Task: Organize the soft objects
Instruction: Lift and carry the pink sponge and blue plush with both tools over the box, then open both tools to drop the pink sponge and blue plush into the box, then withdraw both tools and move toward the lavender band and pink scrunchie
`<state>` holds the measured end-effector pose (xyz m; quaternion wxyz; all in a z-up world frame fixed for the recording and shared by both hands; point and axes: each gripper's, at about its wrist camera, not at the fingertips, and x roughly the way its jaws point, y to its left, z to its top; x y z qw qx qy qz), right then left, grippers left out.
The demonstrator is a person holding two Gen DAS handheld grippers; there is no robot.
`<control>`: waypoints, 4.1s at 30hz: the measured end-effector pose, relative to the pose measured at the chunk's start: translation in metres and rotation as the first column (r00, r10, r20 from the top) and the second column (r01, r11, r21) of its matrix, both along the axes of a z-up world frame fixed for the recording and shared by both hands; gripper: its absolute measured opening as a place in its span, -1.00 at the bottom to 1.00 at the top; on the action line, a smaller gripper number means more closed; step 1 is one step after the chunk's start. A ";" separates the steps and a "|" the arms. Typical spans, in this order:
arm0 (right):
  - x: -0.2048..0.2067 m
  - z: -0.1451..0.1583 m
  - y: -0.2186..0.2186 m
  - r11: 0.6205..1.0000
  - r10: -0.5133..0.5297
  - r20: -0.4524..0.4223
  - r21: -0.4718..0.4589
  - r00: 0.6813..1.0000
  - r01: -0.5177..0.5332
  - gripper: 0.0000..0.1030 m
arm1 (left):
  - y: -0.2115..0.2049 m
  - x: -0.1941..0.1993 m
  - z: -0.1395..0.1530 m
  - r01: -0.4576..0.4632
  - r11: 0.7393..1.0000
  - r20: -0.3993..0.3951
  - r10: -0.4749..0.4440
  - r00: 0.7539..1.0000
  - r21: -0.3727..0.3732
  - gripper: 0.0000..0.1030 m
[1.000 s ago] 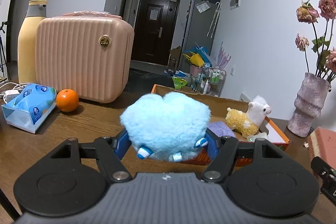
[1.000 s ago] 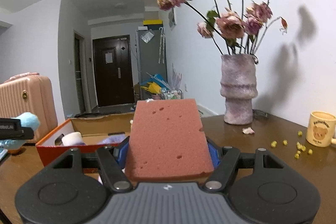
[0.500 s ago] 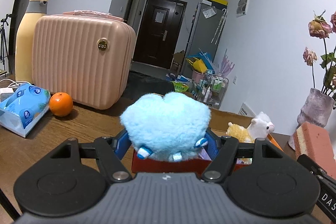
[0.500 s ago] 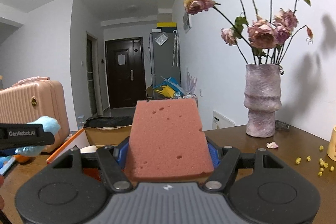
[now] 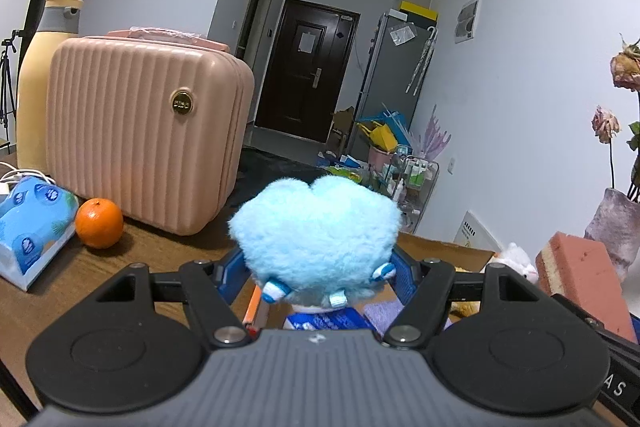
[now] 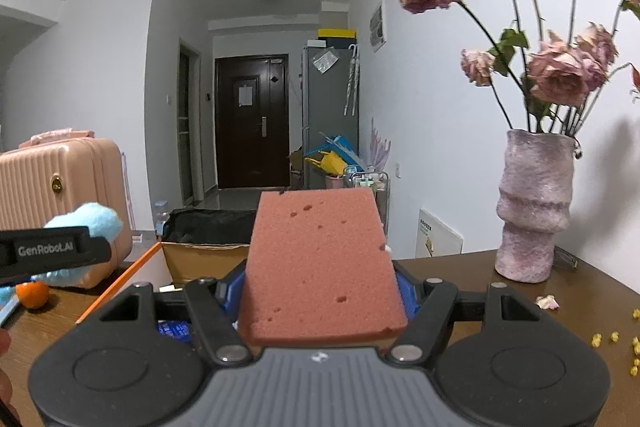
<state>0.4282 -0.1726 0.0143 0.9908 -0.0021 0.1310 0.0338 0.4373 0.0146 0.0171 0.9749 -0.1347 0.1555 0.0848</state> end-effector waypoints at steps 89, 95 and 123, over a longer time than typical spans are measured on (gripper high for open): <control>-0.013 -0.017 -0.033 0.999 -0.032 -0.141 -0.043 0.990 0.026 1.00 | -0.012 -0.030 -0.019 -0.027 0.994 -0.039 0.031 0.999 0.108 1.00; -0.038 -0.021 -0.041 1.000 -0.017 -0.132 -0.025 0.991 0.014 1.00 | -0.015 -0.052 -0.024 -0.015 0.992 -0.052 0.021 0.998 0.122 1.00; -0.129 -0.041 -0.051 0.998 0.020 -0.125 -0.058 0.992 -0.028 1.00 | -0.023 -0.140 -0.035 0.041 0.988 -0.099 -0.026 0.995 0.150 1.00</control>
